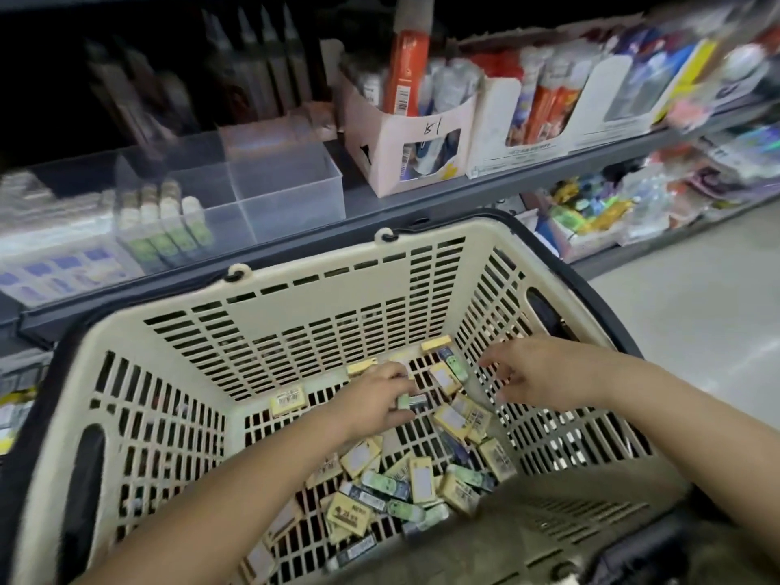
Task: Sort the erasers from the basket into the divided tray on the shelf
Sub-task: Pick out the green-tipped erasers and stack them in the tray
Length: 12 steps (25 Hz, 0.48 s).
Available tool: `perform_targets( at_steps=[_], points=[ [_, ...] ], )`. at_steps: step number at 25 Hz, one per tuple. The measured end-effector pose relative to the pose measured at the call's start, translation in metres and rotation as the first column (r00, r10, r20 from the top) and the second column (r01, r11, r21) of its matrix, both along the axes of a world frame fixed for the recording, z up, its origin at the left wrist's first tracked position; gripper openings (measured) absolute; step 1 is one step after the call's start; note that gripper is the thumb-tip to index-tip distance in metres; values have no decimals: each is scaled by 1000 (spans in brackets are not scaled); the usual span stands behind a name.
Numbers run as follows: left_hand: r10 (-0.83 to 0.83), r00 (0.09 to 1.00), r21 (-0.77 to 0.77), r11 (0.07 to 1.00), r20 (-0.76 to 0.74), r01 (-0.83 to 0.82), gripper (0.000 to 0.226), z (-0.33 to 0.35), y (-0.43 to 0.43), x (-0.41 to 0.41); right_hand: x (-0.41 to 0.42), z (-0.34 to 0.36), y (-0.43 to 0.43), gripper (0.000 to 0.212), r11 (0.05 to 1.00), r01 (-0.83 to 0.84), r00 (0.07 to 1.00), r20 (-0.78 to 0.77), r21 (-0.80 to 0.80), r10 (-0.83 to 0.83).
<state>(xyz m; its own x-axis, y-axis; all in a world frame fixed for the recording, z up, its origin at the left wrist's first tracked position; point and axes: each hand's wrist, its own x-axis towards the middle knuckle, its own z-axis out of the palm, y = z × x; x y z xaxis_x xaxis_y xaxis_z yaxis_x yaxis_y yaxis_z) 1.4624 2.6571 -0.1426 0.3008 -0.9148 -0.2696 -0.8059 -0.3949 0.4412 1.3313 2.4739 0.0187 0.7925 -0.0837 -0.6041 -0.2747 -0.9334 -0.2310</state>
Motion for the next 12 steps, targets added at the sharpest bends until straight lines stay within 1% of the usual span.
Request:
perform_targets(
  at_steps=[2,4,5,6,8,10,12],
  points=[
    [63,997,32,998,-38,-62,47,-2,12,1,1,0,3,46,1000,-7,1000,-20,-28,7],
    [33,999,112,993,6,-33,56,-4,13,-2,2,-1,7,44,999,-7,999,-41,-38,6],
    [13,999,123,992,35,-17,56,-5,11,-4,2,-2,8,44,999,-1,999,-50,-36,-1],
    [19,999,98,995,51,-24,50,-5,9,-7,2,-4,10,43,999,10,998,-58,-34,-12],
    [99,995,25,995,20,-99,35,-2,5,-8,3,-10,15,43,999,31,997,-71,-35,-34],
    [203,978,14,979,-53,-203,26,10,1,-4,9,-18,16,42,997,56,996,-70,-48,-59],
    [301,946,28,953,-117,-300,22,33,-2,5,24,-29,15,41,989,131,989,-66,-68,-136]
  ],
)
